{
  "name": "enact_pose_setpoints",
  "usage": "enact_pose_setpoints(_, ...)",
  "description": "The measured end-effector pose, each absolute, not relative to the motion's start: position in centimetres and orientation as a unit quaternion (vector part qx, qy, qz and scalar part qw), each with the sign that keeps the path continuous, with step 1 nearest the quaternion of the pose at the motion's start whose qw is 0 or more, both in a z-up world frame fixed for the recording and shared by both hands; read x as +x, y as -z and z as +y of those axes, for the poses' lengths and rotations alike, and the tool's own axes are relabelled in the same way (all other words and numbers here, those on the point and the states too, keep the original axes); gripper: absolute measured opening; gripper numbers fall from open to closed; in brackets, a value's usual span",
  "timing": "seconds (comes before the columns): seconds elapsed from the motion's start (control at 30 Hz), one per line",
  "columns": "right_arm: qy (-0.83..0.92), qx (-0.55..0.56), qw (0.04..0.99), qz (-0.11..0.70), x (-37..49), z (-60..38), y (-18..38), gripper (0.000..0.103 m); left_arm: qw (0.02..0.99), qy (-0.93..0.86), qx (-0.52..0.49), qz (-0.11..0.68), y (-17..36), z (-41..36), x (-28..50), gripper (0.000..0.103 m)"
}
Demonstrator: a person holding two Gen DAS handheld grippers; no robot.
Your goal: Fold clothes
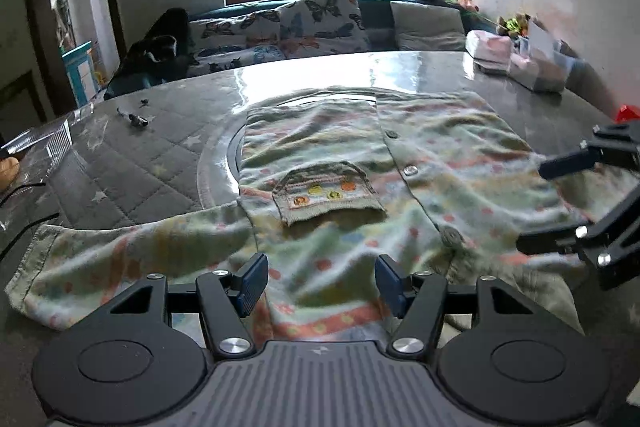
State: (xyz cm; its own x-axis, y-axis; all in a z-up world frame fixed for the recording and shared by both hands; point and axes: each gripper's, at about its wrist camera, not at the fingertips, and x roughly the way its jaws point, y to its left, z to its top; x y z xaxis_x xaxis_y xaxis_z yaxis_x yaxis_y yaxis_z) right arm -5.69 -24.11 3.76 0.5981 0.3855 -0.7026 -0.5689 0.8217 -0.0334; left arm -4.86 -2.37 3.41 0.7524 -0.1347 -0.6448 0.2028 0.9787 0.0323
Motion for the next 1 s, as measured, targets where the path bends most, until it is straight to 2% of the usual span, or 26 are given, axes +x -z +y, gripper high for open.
enact_pose_setpoints(0.27,-0.229,-0.11,0.897,0.362,-3.6,-25.8,-3.3,0.087,0.94,0.091,0.024,0.329,-4.1,-2.4,-1.4,0.061)
enact_pose_setpoints(0.47,-0.203,-0.094,0.902,0.368,-1.1,-27.1,-2.9,0.086,0.932,0.065,0.009,0.358,-3.2,-1.6,2.1,0.06)
enact_pose_setpoints(0.67,-0.185,-0.083,0.906,0.371,1.1,-28.1,-2.4,0.081,0.93,0.057,0.016,0.364,-2.3,-1.3,2.7,0.06)
enact_pose_setpoints(1.0,-0.155,-0.08,0.907,0.382,6.3,-29.0,-1.3,0.082,0.929,0.063,0.015,0.365,-2.0,-1.3,3.1,0.061)
